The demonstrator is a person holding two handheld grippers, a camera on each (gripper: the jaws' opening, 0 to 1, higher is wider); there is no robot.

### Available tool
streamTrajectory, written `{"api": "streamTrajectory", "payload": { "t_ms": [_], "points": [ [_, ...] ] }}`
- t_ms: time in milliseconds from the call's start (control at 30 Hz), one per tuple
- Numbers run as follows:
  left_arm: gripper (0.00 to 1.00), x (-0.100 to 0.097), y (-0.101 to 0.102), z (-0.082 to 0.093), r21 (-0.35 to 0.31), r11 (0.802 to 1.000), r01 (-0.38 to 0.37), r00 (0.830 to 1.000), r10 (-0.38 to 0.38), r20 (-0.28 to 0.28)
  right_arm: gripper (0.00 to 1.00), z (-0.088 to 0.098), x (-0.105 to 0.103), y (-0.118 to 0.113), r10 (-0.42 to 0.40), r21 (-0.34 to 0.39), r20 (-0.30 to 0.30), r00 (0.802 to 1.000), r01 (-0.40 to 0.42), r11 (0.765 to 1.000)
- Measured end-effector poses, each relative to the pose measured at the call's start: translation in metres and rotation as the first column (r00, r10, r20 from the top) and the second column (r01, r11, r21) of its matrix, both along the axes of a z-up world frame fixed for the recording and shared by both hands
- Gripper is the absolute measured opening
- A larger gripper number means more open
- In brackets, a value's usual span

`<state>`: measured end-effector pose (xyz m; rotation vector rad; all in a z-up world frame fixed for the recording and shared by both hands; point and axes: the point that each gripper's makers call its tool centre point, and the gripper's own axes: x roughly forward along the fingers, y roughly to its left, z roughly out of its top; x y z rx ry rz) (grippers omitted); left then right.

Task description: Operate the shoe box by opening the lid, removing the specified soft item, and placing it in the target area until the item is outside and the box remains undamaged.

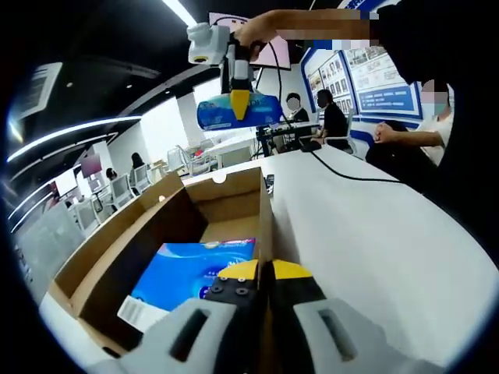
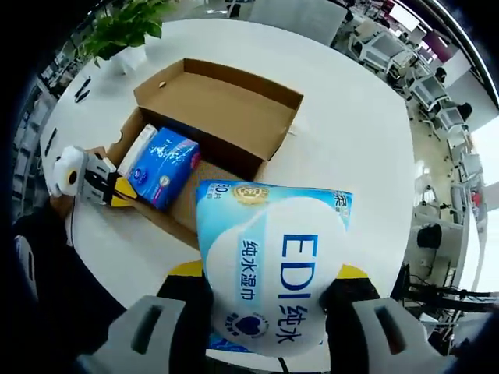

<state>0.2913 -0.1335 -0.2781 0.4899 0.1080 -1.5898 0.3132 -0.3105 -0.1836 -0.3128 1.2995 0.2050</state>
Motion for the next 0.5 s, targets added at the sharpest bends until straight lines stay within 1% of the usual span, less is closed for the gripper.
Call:
{"api": "streamTrajectory", "payload": {
  "t_ms": [67, 100, 267, 400, 500],
  "points": [
    [0.04, -0.001, 0.0, 0.0, 0.0, 1.0, 0.0, 1.0, 0.0, 0.0, 0.58, 0.002, -0.001, -0.004, -0.002, -0.005, -0.002, 1.0, 0.002, 1.0],
    [0.04, -0.001, 0.0, 0.001, 0.001, 1.0, -0.001, 1.0, 0.001, 0.002, 0.58, 0.011, -0.001, -0.026, -0.011, -0.015, 0.006, 1.0, 0.011, 1.0],
    [0.04, 0.0, 0.0, 0.0, 0.001, 1.0, -0.001, 1.0, 0.001, 0.004, 0.58, 0.011, -0.005, -0.036, -0.011, -0.018, -0.006, 1.0, 0.011, 1.0],
    [0.04, -0.001, -0.001, 0.001, 0.001, 1.0, -0.001, 1.0, 0.001, 0.004, 0.58, 0.011, -0.006, -0.045, 0.017, -0.037, -0.013, 1.0, -0.017, 0.999],
    [0.04, 0.001, -0.001, 0.0, 0.002, 1.0, -0.002, 1.0, 0.002, 0.006, 0.58, 0.01, -0.005, -0.05, 0.023, -0.031, -0.022, 1.0, -0.023, 0.999]
  ]
}}
